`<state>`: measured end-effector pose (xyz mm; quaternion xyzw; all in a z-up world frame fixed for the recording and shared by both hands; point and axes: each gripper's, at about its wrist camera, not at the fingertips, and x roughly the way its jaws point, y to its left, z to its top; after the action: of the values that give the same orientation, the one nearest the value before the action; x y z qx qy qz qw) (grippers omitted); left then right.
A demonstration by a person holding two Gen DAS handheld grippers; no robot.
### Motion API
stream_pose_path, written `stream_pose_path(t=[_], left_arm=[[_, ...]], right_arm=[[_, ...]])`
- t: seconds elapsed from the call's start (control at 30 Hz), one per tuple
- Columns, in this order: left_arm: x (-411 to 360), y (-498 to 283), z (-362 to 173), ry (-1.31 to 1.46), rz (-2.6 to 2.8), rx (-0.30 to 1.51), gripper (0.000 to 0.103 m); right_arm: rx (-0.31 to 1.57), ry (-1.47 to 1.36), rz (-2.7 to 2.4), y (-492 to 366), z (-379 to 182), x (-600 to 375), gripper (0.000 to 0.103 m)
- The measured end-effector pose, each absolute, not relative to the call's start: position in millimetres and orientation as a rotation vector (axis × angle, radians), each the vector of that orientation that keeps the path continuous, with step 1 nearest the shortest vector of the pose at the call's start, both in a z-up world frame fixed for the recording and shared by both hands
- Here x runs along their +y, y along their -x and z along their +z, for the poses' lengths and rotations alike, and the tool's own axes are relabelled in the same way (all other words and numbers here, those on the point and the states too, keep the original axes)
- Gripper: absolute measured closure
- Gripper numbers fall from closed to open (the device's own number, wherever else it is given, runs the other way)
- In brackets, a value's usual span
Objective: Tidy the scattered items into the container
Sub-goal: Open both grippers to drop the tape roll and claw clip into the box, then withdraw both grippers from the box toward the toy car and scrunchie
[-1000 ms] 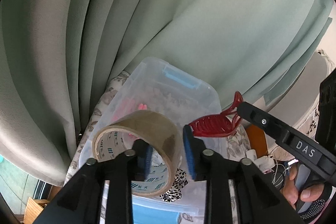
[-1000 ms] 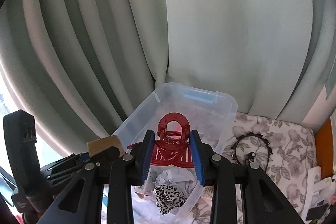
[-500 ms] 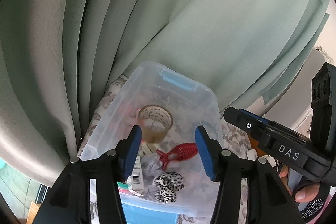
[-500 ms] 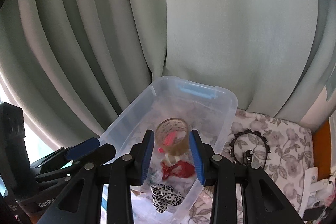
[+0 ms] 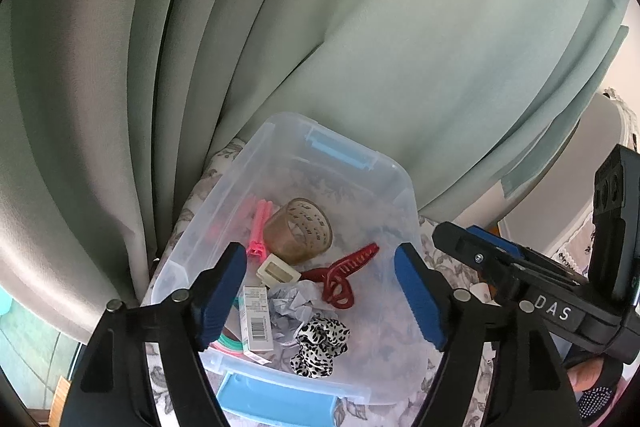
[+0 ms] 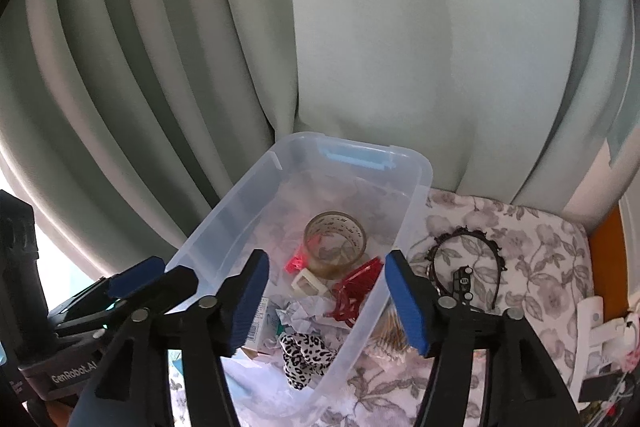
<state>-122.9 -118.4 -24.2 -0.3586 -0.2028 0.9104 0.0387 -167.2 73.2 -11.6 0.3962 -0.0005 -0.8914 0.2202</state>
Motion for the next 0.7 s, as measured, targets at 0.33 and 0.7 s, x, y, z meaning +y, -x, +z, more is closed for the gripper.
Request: stream_pose_path(t=[0.33, 0.7], left_arm=[[-114.3, 113.4, -19.0, 1.107, 2.825, -0.581, 0.018], [-100.5, 96.8, 1.8, 1.040, 2.878, -0.491, 0.014]], right_arm=[[-0.029, -1.120, -2.476, 152.9, -21.9, 91.2, 0.013], [-0.041, -1.081, -2.510, 136.9, -12.1, 106.7, 0.000]])
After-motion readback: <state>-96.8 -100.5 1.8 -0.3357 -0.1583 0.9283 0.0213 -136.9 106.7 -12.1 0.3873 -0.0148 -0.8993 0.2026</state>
